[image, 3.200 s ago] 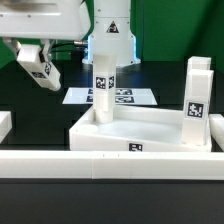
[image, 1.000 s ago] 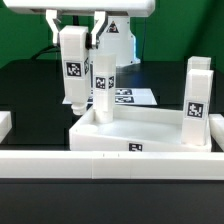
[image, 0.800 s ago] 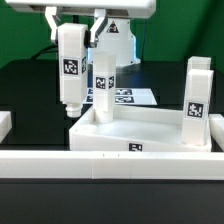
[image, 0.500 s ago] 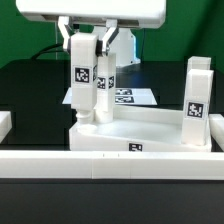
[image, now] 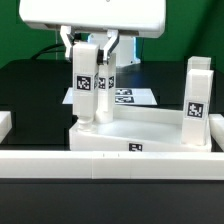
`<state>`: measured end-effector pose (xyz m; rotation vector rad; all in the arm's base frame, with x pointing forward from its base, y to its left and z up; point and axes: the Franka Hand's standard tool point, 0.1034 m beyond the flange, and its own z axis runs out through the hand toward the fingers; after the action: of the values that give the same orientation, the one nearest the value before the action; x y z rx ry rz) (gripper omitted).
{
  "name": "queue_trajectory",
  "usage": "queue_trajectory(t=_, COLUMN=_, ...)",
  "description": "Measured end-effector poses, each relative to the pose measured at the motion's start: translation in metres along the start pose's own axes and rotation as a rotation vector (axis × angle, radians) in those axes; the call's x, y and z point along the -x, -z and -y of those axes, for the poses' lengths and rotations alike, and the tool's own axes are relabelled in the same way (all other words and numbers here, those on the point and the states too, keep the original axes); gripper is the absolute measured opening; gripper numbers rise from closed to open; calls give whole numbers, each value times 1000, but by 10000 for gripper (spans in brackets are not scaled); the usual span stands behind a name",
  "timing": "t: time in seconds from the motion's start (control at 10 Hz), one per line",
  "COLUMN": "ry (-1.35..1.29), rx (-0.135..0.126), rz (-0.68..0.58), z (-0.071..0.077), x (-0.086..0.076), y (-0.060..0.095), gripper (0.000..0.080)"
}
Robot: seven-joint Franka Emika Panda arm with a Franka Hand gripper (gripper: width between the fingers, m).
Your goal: Assemble desk
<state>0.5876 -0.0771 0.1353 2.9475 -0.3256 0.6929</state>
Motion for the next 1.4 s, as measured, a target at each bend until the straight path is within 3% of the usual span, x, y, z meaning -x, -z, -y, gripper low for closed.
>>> queue_trajectory(t=0.2, ry=-15, rx=3, rz=1, z=-5, x=3, y=1, gripper=290)
queue_trajectory(t=0.5, ry=-7, rx=0, rz=15, z=1, x=12, y=-2, gripper=290)
queue_trajectory(t=1.4, ry=11, rx=10, rz=-17, z=5, x=11, y=-7, gripper=290)
